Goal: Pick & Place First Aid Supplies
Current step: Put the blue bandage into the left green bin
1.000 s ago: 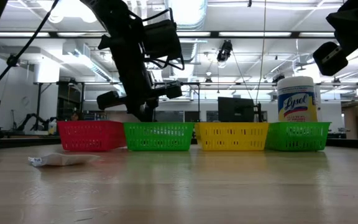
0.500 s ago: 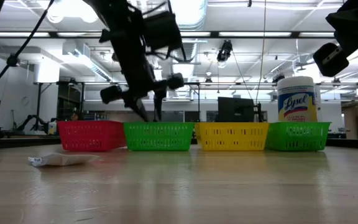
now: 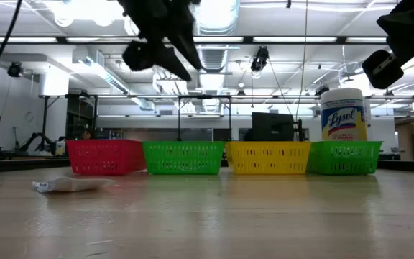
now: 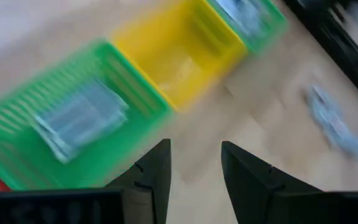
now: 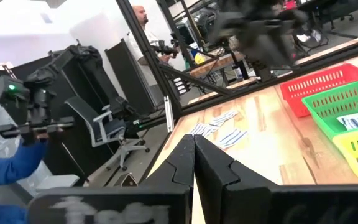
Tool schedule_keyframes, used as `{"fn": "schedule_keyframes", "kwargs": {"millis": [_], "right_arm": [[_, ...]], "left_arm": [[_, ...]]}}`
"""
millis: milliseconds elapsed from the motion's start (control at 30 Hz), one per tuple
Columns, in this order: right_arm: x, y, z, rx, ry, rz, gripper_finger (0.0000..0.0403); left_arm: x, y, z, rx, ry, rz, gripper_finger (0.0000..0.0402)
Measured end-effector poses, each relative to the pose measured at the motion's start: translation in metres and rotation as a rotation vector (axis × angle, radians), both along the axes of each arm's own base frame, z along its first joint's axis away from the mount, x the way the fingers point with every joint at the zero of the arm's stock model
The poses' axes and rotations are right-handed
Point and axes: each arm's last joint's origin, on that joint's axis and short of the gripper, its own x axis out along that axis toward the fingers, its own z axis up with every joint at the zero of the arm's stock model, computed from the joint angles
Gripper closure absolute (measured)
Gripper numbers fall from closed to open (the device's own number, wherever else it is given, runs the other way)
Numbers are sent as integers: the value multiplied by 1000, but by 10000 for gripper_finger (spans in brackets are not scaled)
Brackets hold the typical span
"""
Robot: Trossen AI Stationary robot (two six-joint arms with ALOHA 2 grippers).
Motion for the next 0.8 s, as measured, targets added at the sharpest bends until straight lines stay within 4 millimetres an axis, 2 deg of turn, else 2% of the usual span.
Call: {"fn": "schedule_keyframes", "kwargs": {"millis": [100, 267, 467, 633, 800], "right_arm": [[0, 0, 0, 0, 0, 1, 394], [0, 0, 0, 0, 0, 1, 394], [0, 0, 0, 0, 0, 1, 394], [0, 0, 0, 14, 4, 4, 394], [0, 0, 0, 17, 5, 4, 394]], "left_arm": [[-10, -21, 6, -53, 15, -130, 268], [-19, -59, 8, -85, 25, -236, 268], [-25, -102, -3, -100, 63, -343, 268], [-27, -127, -17, -136, 105, -356, 268], [-26, -141, -31, -156, 151, -348, 268]]}}
